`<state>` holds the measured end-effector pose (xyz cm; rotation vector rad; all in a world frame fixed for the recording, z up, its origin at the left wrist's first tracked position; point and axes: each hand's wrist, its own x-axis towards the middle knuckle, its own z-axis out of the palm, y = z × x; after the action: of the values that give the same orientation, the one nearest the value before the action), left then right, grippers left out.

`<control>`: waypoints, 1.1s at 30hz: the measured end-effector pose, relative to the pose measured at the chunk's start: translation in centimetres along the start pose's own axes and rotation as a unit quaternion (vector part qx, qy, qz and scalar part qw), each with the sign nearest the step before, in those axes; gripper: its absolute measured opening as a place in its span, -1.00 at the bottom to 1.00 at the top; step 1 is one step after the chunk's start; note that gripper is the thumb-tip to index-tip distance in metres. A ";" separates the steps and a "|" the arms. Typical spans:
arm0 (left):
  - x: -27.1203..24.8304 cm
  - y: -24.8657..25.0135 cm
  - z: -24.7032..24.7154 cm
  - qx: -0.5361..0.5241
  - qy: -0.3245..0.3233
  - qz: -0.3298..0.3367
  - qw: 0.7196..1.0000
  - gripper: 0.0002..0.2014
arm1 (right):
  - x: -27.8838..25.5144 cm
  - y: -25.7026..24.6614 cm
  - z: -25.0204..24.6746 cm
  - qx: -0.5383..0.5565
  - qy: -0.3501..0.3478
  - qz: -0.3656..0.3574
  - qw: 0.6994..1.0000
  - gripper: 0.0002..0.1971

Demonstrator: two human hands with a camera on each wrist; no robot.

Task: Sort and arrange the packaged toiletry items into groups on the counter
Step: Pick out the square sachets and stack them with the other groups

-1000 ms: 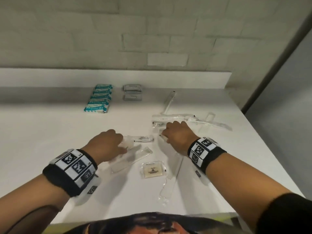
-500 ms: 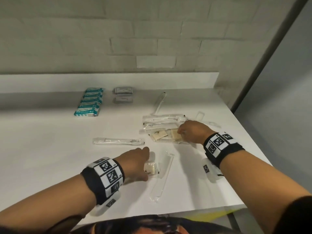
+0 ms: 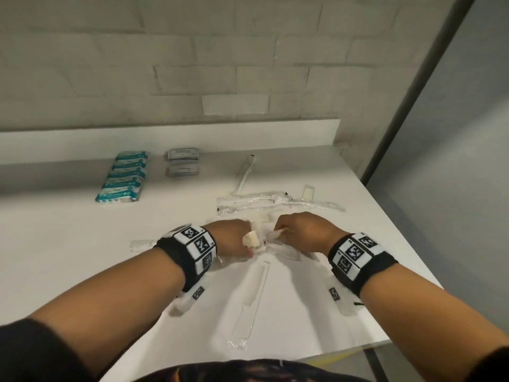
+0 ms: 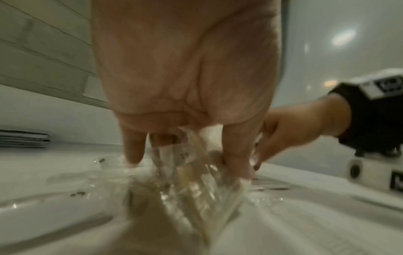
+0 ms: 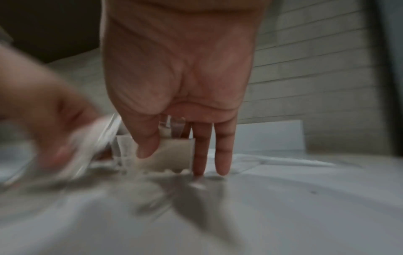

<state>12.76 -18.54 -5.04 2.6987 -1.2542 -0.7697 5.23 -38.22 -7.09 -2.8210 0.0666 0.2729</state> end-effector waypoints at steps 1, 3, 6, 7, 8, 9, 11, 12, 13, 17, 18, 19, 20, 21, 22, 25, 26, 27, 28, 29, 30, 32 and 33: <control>0.0 -0.3 0.2 0.010 -0.011 -0.001 1.000 -0.48 | -0.3 0.7 -0.8 0.055 0.011 0.020 0.998 -0.88; -1.0 -1.3 0.4 0.036 -0.027 -0.001 0.999 -0.52 | -0.6 2.3 -2.7 0.176 0.061 0.074 0.980 -0.89; -2.9 -3.3 -0.4 0.056 -0.027 0.000 0.998 -0.62 | -0.6 3.6 -5.4 0.256 0.111 0.122 0.952 -0.78; -3.3 -3.9 -0.7 0.050 -0.021 -0.013 0.998 -0.64 | -0.4 3.9 -5.8 0.254 0.109 0.129 0.952 -0.77; -3.7 -4.2 -1.1 0.036 -0.007 -0.024 0.999 -0.65 | -0.3 3.9 -5.8 0.257 0.099 0.134 0.952 -0.77; -3.7 -4.3 -1.4 0.027 0.006 -0.038 0.999 -0.67 | -0.2 4.1 -5.7 0.275 0.090 0.139 0.947 -0.76; -2.1 -3.5 -2.6 0.011 0.057 -0.051 0.997 -0.70 | 0.1 5.5 -5.2 0.318 0.071 0.155 0.933 -0.73; -2.0 -3.1 -2.9 -0.021 0.089 -0.060 0.994 -0.71 | 0.1 5.3 -4.8 0.335 0.059 0.155 0.928 -0.75; -1.5 -2.8 -3.0 -0.079 0.118 -0.067 0.988 -0.73 | 0.0 5.0 -4.4 0.362 0.058 0.150 0.918 -0.78; 0.9 -0.8 -1.0 -0.452 0.151 -0.045 0.878 -0.54 | -0.6 2.2 -3.5 0.490 0.105 0.140 0.854 -0.84; 1.2 -0.2 -0.4 -0.516 0.140 -0.038 0.844 -0.40 | -0.8 1.2 -3.3 0.527 0.126 0.137 0.829 -0.82; 1.6 0.3 0.3 -0.572 0.133 -0.027 0.809 -0.34 | -0.8 0.4 -3.0 0.565 0.147 0.135 0.801 -0.79; 1.7 0.9 0.7 -0.619 0.134 -0.008 0.774 -0.35 | -0.8 -0.6 -2.9 0.602 0.161 0.131 0.771 -0.76; 1.8 1.5 0.9 -0.656 0.139 0.008 0.742 -0.40 | -0.7 -1.7 -2.8 0.638 0.166 0.119 0.743 -0.75; 1.8 2.1 0.9 -0.691 0.140 0.022 0.709 -0.44 | -0.8 -2.7 -2.8 0.666 0.163 0.103 0.720 -0.76; 1.5 3.6 1.1 -0.741 0.133 0.046 0.657 -0.71 | -0.6 -4.7 -2.4 0.695 0.167 0.083 0.694 -0.79; 1.4 3.8 1.2 -0.743 0.137 0.042 0.654 -0.77 | -0.4 -5.0 -2.2 0.686 0.173 0.086 0.701 -0.79; 1.3 3.8 1.4 -0.741 0.142 0.036 0.655 -0.76 | -0.3 -5.2 -2.0 0.668 0.178 0.089 0.717 -0.79; 1.3 3.5 1.5 -0.733 0.149 0.024 0.663 -0.74 | -0.1 -5.2 -1.9 0.642 0.183 0.093 0.738 -0.78; 1.2 3.3 1.7 -0.717 0.157 0.008 0.679 -0.70 | 0.0 -4.9 -1.7 0.610 0.189 0.099 0.763 -0.78; 1.0 3.1 1.7 -0.701 0.164 -0.014 0.694 -0.67 | 0.0 -4.4 -1.7 0.581 0.199 0.105 0.782 -0.77; 0.8 2.5 1.9 -0.696 0.176 -0.049 0.695 -0.69 | -0.4 -3.1 -1.7 0.544 0.211 0.121 0.803 -0.78; 0.6 2.3 1.8 -0.698 0.183 -0.054 0.690 -0.75 | -0.7 -2.2 -1.8 0.537 0.212 0.129 0.806 -0.79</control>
<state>10.63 -20.25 -6.20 1.4487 -0.1185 -0.6666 5.08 -36.64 -4.57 -1.6642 0.5229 -0.2840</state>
